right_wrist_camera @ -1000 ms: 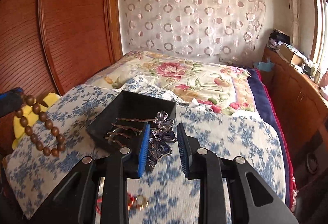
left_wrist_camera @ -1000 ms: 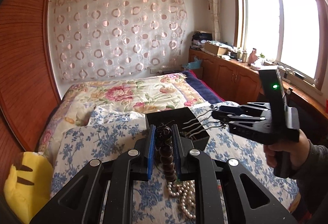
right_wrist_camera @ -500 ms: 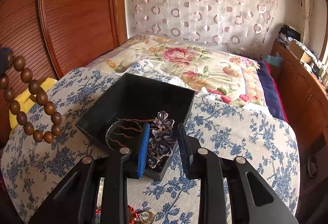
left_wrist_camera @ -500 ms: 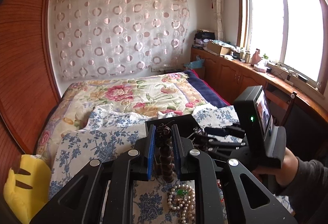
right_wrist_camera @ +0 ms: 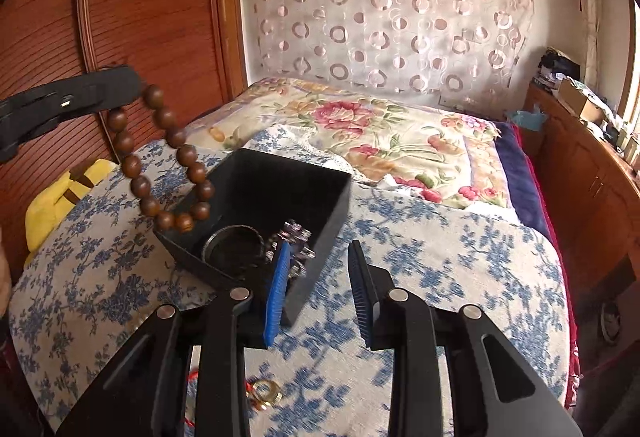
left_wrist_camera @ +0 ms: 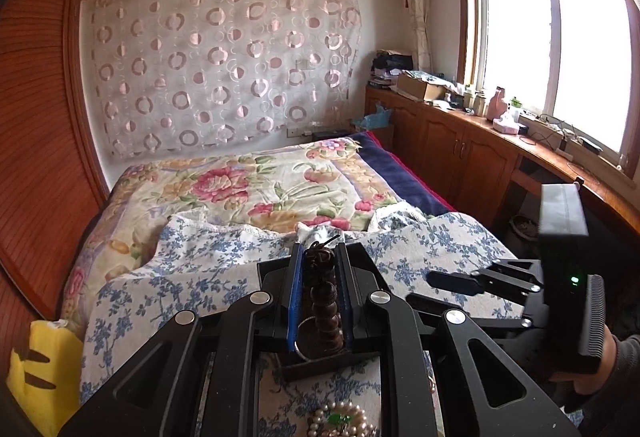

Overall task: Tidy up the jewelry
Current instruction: 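Lower the bead bracelet into the box and open the left tool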

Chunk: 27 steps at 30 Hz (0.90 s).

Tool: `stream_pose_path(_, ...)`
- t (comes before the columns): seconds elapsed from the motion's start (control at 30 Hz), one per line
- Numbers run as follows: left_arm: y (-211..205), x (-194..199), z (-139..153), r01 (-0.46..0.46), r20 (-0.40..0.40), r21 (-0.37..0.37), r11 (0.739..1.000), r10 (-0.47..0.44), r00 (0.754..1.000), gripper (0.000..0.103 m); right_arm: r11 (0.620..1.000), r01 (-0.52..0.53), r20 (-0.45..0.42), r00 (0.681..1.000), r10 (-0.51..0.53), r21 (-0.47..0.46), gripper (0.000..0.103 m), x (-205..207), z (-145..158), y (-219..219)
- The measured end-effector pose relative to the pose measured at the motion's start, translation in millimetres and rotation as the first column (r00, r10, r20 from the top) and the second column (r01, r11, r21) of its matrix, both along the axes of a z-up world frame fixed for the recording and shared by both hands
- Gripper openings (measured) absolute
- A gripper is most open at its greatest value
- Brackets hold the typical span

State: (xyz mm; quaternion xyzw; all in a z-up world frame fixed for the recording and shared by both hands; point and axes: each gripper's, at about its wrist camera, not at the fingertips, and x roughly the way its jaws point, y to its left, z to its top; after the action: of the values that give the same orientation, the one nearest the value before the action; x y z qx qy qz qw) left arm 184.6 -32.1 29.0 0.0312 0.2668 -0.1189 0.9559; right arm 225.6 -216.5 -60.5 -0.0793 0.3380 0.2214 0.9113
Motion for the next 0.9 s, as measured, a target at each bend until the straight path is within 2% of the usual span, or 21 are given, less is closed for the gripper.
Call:
stream_pose_path(0.33,-7,20,-12,-0.011,-0.033,0.011,1.0,0.012,0.999,0.015,1.0,0.005,-0.023,1.0,-0.004,0.009,0.033,1,-11,-16)
stream_pose_path(0.9,-4,20,-19,-0.006,-0.051,0.02,1.0,0.007,0.999,0.015,0.999,-0.032,-0.02,0.999,0.032,-0.029,0.032,13,-12,14)
